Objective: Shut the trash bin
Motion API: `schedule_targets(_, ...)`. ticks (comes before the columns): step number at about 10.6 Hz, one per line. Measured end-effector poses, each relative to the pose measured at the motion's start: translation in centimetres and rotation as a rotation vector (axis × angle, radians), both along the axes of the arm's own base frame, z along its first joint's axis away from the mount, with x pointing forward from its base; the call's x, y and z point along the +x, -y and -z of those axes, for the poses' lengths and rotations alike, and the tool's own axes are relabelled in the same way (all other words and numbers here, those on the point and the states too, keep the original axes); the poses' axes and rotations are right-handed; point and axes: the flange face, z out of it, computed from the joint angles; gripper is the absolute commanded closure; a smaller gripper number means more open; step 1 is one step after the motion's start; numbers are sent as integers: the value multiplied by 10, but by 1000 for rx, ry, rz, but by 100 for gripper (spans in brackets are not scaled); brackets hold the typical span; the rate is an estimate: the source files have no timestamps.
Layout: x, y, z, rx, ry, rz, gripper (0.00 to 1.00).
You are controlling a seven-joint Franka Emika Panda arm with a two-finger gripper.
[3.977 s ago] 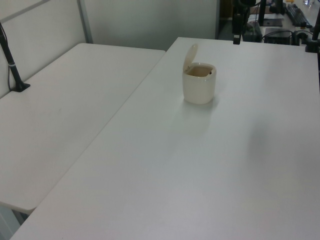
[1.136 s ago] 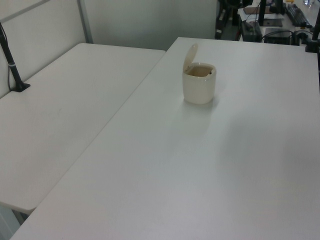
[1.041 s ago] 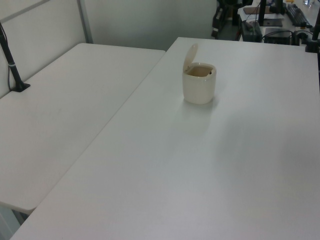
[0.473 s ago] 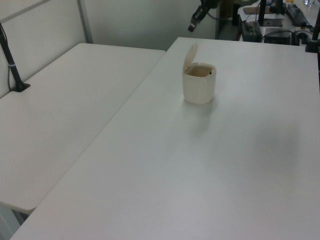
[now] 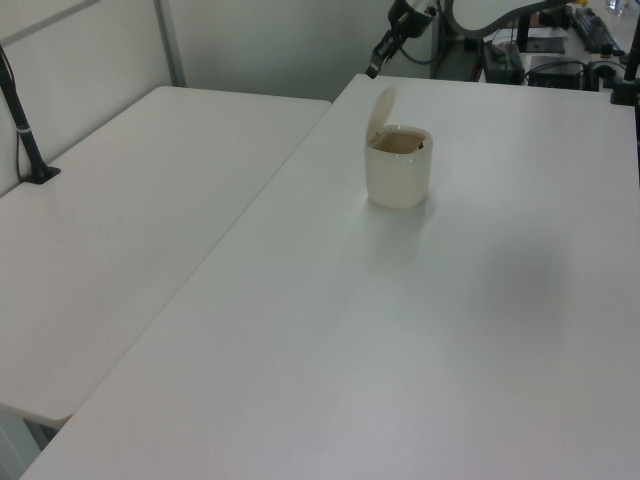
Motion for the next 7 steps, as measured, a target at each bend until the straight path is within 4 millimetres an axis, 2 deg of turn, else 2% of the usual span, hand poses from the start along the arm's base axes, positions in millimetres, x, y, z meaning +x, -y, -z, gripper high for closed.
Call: schedule_targets(7,-12,5,33,14,-234,19,100)
